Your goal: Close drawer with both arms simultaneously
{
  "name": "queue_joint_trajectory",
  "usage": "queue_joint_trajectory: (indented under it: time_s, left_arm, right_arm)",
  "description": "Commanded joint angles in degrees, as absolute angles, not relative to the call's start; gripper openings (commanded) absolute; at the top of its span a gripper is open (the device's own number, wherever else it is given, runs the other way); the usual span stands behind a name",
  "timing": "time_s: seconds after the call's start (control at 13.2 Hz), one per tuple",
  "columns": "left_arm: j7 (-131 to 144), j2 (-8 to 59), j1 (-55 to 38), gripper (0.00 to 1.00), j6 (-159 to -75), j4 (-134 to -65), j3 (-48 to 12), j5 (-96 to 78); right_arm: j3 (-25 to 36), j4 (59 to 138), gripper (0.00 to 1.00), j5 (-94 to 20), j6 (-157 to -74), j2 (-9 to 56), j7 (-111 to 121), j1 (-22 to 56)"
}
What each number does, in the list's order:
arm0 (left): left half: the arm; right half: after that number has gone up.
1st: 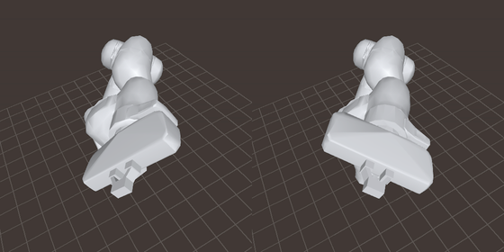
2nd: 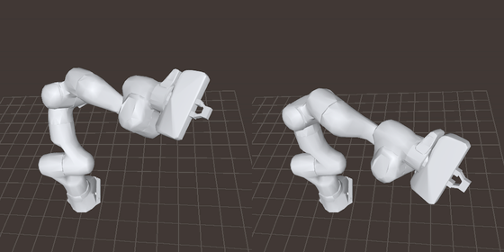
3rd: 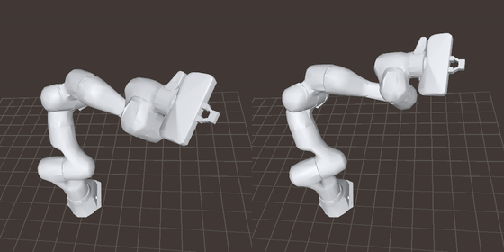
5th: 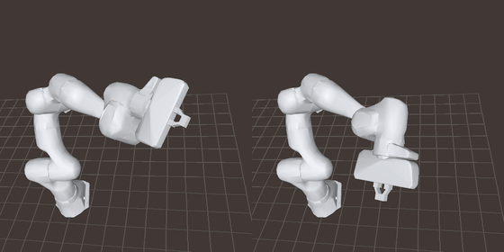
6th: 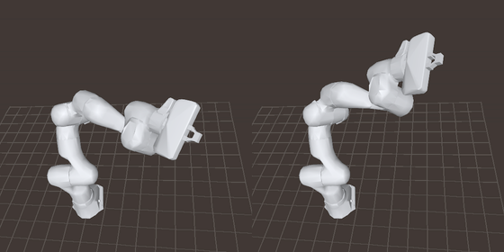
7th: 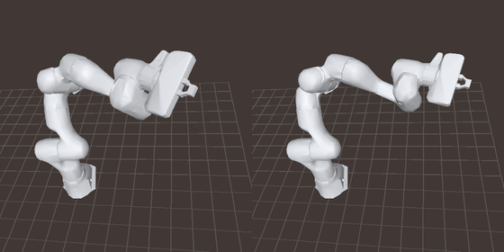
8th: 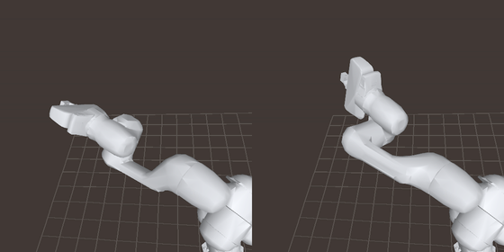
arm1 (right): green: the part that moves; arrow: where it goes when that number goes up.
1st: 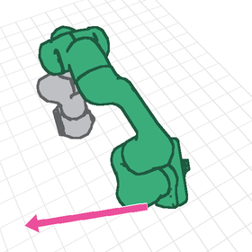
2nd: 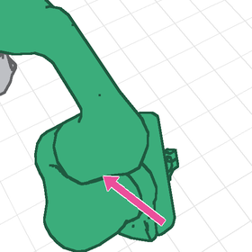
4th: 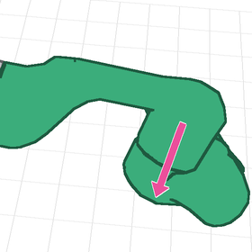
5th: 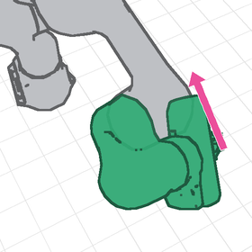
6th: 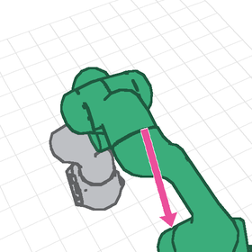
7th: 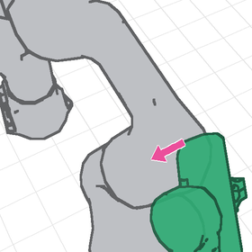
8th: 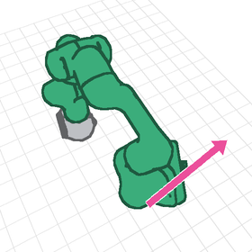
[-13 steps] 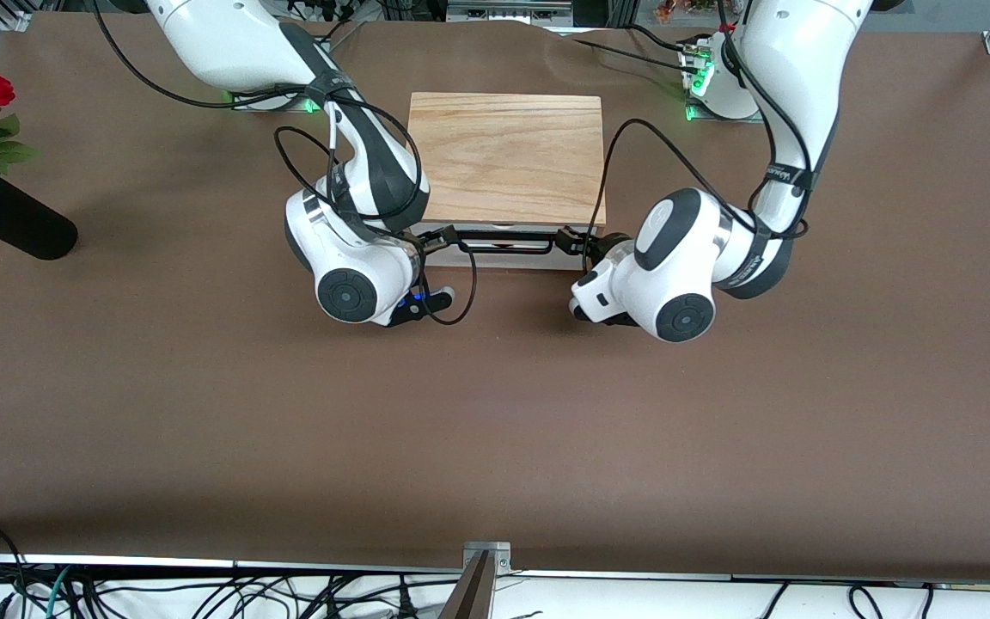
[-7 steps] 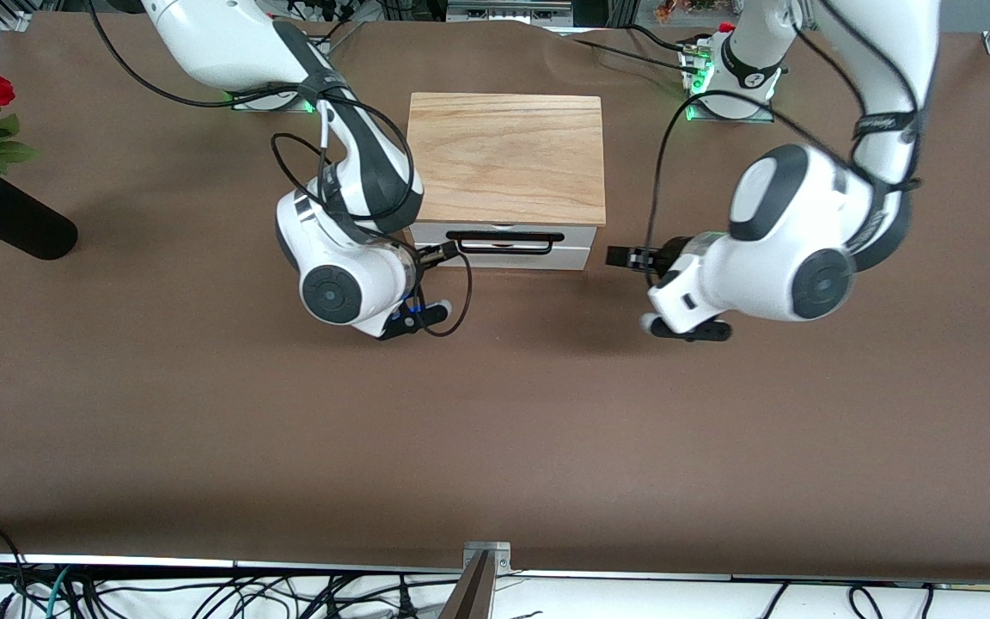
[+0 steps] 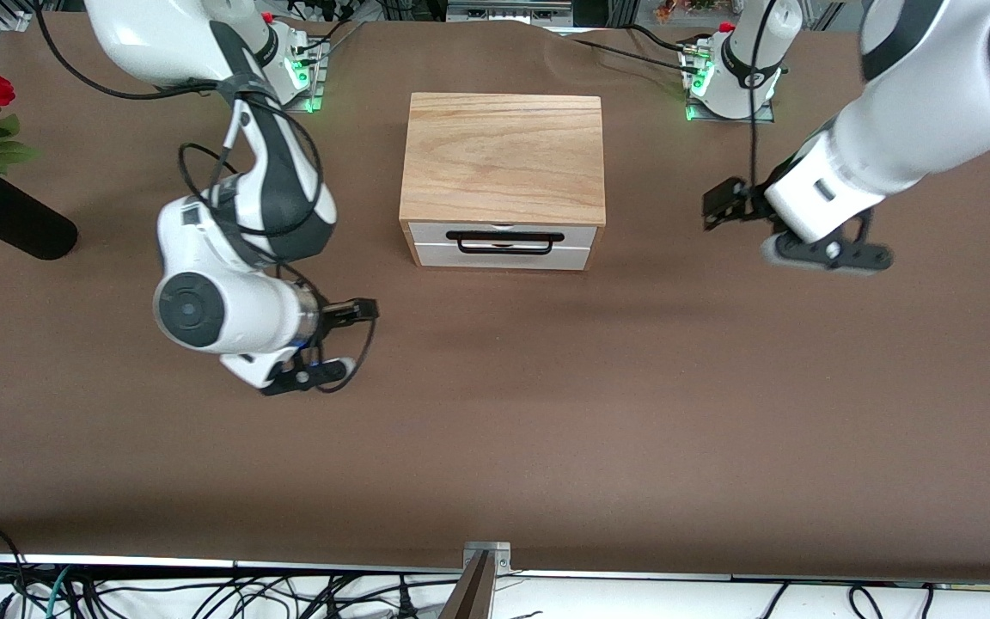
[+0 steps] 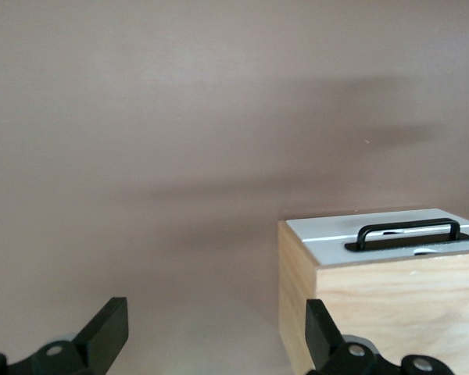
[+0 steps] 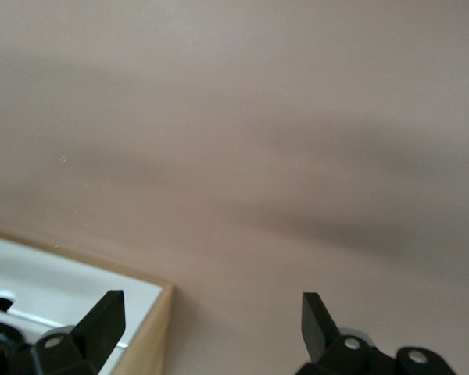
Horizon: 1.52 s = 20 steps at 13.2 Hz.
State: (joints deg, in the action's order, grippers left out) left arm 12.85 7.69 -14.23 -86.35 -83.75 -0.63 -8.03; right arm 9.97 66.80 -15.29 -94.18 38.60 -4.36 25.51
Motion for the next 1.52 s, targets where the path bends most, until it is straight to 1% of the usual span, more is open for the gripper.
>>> queue_joint_trajectory:
  time_s: [0.0,0.15,0.23,0.3,0.38,0.53,0.68,0.76,0.84,0.99,1.06,1.14,1.22,1.37,1.44]
  left_arm:
    - [12.7,2.9,-13.8,1.00,-86.1,-86.0,-0.7,-2.4]
    - [12.7,1.2,-12.8,1.00,-86.1,-86.0,-0.4,-1.8]
    - [12.8,1.2,-12.6,1.00,-86.6,-86.3,-0.3,-1.1]
    - [13.1,1.2,-12.6,1.00,-87.4,-87.6,-0.4,1.0]
    - [13.4,1.1,-12.6,1.00,-87.7,-87.5,-0.4,2.0]
    - [13.4,-1.0,-13.3,1.00,-85.6,-86.3,-0.8,2.5]
    - [13.4,-1.0,-13.3,1.00,-84.7,-86.2,-0.8,2.7]
    - [13.3,-1.1,-13.3,1.00,-84.3,-86.2,-0.5,2.6]
    - [13.5,-1.1,-13.3,1.00,-82.5,-86.2,-0.4,2.5]
    - [12.2,-0.8,-13.0,1.00,-82.5,-86.2,-0.3,2.1]
    - [12.9,-0.6,-13.0,1.00,-82.9,-86.2,-0.3,2.5]
    - [13.1,0.3,-12.6,1.00,-85.8,-86.3,0.3,2.4]
    - [12.8,0.4,-12.6,1.00,-88.5,-86.5,2.8,1.8]
    - [12.4,0.8,-12.5,1.00,-89.1,-87.0,6.8,-2.5]
    - [12.4,0.8,-12.5,1.00,-89.1,-87.1,7.6,-3.5]
  right_arm:
    - [14.0,66.2,1.00,-14.8,-92.5,35.1,-4.0,25.8]
    - [19.3,66.1,1.00,-14.8,-89.1,33.0,-4.0,25.8]
    - [22.1,66.0,1.00,-14.8,-88.4,32.0,-4.0,25.8]
    - [24.2,66.1,1.00,-14.8,-88.4,29.7,-4.0,25.8]
    - [25.0,66.2,1.00,-14.7,-88.3,28.5,-4.2,24.3]
    - [23.8,67.1,1.00,-14.6,-88.1,24.3,-4.5,19.5]
    - [23.1,69.8,1.00,-11.7,-88.1,21.0,-4.4,16.8]
    - [21.6,71.0,1.00,-9.9,-87.8,19.5,-4.4,15.7]
    - [18.6,71.4,1.00,-7.0,-86.7,18.0,-4.4,13.3]
    - [9.0,72.4,1.00,1.5,-86.0,15.3,-4.6,7.8]
    - [5.5,73.6,1.00,3.3,-86.7,14.0,-4.6,5.1]
    - [3.8,74.7,1.00,3.3,-86.7,13.1,-4.7,4.1]
    - [3.5,75.7,1.00,2.8,-87.1,11.8,-4.4,3.5]
    - [1.6,78.9,1.00,2.8,-86.7,9.4,-4.3,2.6]
    - [1.5,80.0,1.00,2.8,-86.4,8.9,-4.3,2.2]
